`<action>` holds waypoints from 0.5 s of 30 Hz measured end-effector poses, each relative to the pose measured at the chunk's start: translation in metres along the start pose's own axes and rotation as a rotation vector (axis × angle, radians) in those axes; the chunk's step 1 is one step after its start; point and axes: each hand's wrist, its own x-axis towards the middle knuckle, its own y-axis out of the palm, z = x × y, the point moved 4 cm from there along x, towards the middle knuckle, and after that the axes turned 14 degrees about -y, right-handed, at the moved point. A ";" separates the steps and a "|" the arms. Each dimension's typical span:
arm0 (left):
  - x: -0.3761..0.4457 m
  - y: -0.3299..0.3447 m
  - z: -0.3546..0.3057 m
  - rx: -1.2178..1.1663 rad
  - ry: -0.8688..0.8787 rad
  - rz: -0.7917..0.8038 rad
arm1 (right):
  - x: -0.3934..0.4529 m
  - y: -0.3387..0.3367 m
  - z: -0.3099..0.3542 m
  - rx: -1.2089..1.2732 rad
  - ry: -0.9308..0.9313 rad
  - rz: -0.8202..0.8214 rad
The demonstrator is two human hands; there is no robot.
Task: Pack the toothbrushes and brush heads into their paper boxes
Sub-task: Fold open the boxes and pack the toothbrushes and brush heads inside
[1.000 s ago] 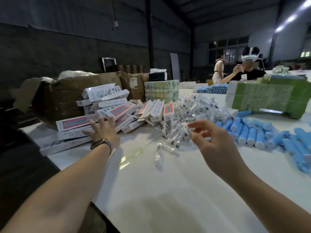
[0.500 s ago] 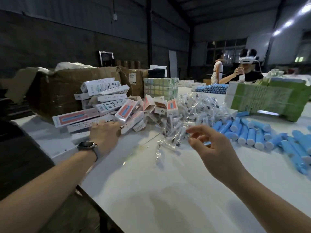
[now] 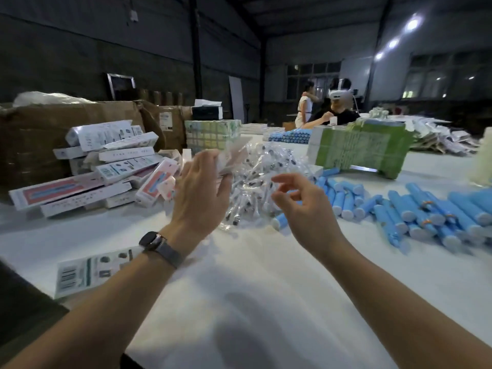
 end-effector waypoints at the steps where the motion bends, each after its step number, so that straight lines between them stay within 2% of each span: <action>1: -0.001 0.006 -0.019 -0.162 -0.006 0.010 | 0.003 -0.008 0.000 0.003 0.010 -0.042; 4: -0.013 0.026 -0.071 -0.494 -0.073 0.110 | 0.009 -0.031 0.000 0.031 0.026 -0.172; 7: -0.038 0.053 -0.096 -0.685 -0.167 0.282 | 0.006 -0.053 -0.009 0.074 0.059 -0.245; 10: -0.061 0.070 -0.101 -0.841 -0.288 0.396 | -0.002 -0.078 -0.035 -0.093 0.123 -0.274; 12: -0.065 0.071 -0.098 -0.932 -0.331 0.440 | -0.005 -0.101 -0.063 -0.496 0.218 -0.158; 14: -0.067 0.070 -0.093 -1.000 -0.320 0.478 | -0.014 -0.123 -0.097 -0.959 0.416 0.138; 15: -0.068 0.069 -0.091 -1.024 -0.311 0.509 | -0.022 -0.135 -0.112 -1.098 0.519 0.266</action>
